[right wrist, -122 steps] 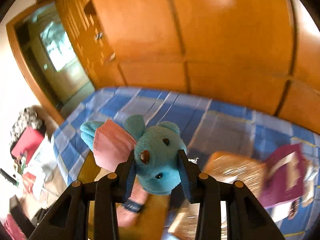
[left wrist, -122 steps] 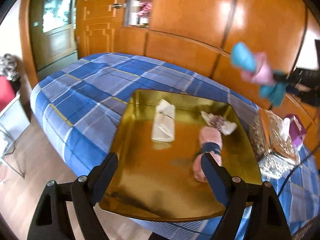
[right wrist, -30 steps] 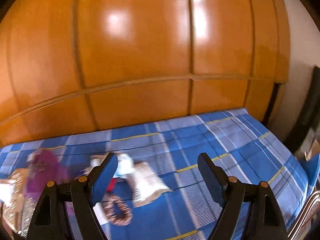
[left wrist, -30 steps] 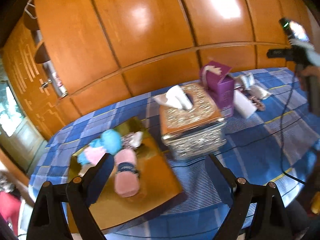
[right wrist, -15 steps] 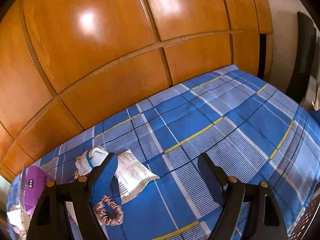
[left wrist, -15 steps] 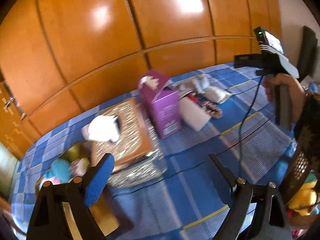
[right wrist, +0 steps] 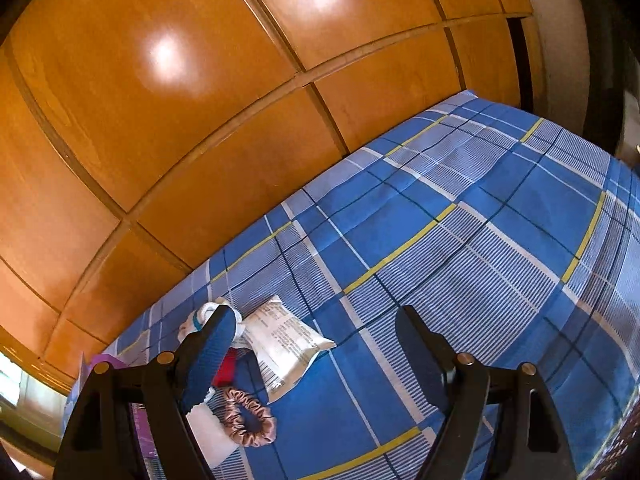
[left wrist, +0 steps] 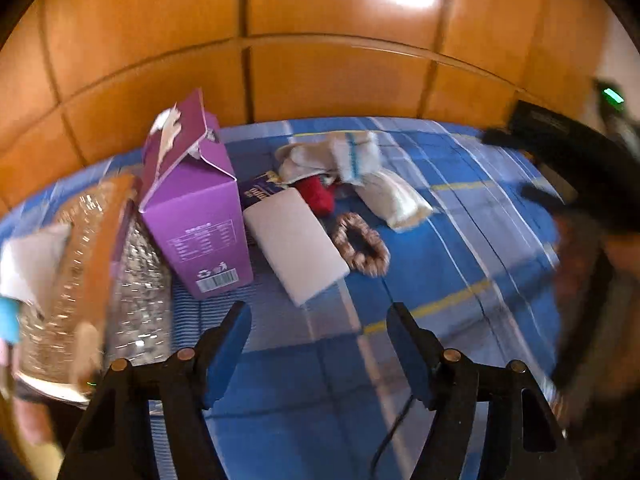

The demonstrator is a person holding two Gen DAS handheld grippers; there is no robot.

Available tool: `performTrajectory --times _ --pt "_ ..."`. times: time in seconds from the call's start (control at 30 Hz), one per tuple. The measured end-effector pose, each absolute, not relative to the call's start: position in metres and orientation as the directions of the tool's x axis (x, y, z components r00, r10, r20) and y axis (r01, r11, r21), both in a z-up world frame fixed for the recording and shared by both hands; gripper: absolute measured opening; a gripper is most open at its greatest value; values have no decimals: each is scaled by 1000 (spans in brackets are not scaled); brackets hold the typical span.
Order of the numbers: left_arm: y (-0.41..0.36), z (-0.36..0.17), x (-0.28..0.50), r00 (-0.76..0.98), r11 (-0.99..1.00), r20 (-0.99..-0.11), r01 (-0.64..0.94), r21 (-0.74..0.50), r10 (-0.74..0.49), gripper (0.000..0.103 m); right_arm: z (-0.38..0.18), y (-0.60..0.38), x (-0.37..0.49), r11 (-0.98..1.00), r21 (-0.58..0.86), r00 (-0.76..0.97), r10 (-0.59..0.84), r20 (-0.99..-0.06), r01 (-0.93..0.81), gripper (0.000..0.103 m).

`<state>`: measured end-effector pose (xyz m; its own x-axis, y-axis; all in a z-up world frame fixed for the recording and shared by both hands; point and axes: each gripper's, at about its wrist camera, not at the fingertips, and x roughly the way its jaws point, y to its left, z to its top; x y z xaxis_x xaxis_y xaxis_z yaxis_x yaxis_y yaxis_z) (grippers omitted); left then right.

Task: Organize soft objects
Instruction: 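Move both tools past the tissue box over the items on the bed, then grasp the white rectangular pad with the left tool while the right tool grasps the brown scrunchie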

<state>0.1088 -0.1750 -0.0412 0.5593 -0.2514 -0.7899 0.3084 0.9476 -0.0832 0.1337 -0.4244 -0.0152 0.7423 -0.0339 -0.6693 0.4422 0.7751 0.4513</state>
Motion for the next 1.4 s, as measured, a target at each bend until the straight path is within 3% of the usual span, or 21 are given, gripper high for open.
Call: performTrajectory --times 0.27,0.67,0.7,0.8,0.83,1.0,1.2,1.4 --pt "-180 -78 148 565 982 -803 78 -173 -187 76 -16 -421 137 779 475 746 15 -666 409 83" --pt "-181 -102 171 576 985 -805 -4 -175 -141 82 -20 -415 141 793 470 732 45 -680 388 83" --pt "-182 -104 171 575 985 -806 0 -174 -142 80 -20 -414 141 794 467 731 42 -681 389 83" --pt "-188 -112 174 555 979 -809 60 -193 -193 53 -21 -410 144 808 447 724 39 -689 383 83" --pt "-190 -111 172 561 980 -804 85 -182 -198 51 -21 -409 144 812 441 723 35 -690 381 83" --pt "-181 -106 160 545 967 -799 158 -200 -254 49 -27 -402 152 828 455 709 102 -698 329 79" --pt "-158 -98 127 501 949 -813 249 -193 -297 49 -47 -363 176 867 481 576 328 -749 133 78" --pt "-141 -102 101 438 934 -842 299 -193 -315 49 -69 -327 189 918 394 437 338 -834 41 78"
